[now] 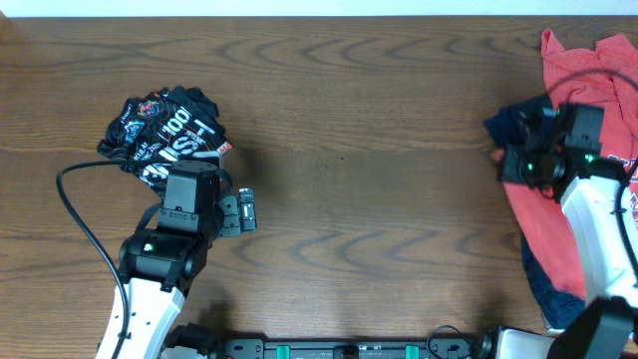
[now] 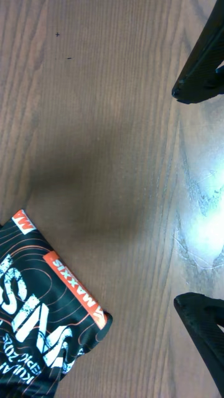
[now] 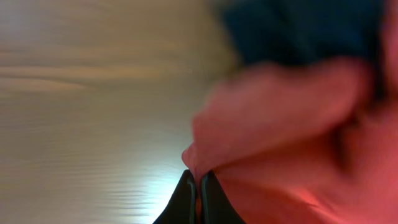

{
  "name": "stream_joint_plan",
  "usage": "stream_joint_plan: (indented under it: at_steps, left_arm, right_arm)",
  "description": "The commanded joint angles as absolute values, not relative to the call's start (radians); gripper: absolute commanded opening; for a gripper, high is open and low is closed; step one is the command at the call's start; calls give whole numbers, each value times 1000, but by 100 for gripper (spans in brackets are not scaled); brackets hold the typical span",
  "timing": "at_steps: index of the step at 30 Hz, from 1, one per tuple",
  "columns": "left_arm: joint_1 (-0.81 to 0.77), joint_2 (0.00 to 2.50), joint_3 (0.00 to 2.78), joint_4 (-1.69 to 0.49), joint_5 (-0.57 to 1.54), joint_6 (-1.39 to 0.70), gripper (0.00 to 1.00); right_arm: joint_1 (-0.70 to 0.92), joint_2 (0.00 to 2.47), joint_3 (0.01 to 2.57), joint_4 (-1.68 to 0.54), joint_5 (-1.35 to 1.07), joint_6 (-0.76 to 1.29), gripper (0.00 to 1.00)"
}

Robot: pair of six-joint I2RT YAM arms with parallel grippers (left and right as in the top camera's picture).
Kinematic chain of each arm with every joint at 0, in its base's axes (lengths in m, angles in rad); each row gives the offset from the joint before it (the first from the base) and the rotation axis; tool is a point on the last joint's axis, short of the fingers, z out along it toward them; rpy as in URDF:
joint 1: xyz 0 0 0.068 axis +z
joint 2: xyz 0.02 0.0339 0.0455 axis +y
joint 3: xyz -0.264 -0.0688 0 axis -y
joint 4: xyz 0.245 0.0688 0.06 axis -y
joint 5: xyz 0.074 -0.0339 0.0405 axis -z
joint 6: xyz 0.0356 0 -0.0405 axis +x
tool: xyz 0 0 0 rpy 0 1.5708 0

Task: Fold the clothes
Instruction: 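Reach the right gripper to the orange t-shirt and grasp its edge, then drag the orange t-shirt leftward toward the table center with the right gripper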

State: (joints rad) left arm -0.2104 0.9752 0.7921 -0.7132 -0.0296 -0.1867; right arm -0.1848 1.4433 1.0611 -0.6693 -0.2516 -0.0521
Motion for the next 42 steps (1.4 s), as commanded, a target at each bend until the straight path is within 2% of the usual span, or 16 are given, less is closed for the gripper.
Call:
stream_joint_plan:
  at_steps: [1, 6, 11, 20, 22, 23, 24, 26, 27, 31, 34, 42]
  left_arm:
    - [-209, 977, 810, -713, -31, -196, 98]
    - [-209, 977, 810, -714, -31, -196, 98]
    - [-209, 977, 810, -713, -31, -196, 98]
    - [-209, 977, 810, -713, -30, -196, 98]
    - [-209, 977, 810, -713, -31, -196, 98]
    - [-209, 977, 810, -713, -30, -196, 98]
    - [-209, 977, 810, -712, -31, -196, 98]
    - [-209, 977, 810, -709, -30, -196, 98]
    - [-209, 977, 810, -709, -30, -196, 98]
    - [-209, 977, 810, -702, -12, -225, 98]
    - [-209, 980, 809, -656, 110, -255, 98]
    - [-217, 1113, 806, -512, 348, -452, 98]
  right_arm:
    - [-76, 1351, 1180, -678, -567, -139, 1]
    - [139, 1325, 1183, -719, -438, -134, 1]
    - [339, 1371, 1147, -714, -424, -88, 1]
    - [598, 1468, 1146, -241, -410, 37, 2]
    - [632, 1491, 1146, -184, -332, 38, 12]
    - [643, 1503, 1146, -175, -271, 41, 19]
    - [645, 1510, 1146, -177, -224, 51, 31]
    - [643, 1517, 1146, -201, -133, 67, 73]
    - [636, 1517, 1146, -222, -89, 69, 99]
    - [581, 1489, 1146, -331, 109, 149, 99]
    - [508, 1450, 1146, -459, 209, 209, 99]
    - [269, 1389, 1146, -732, 195, 212, 99]
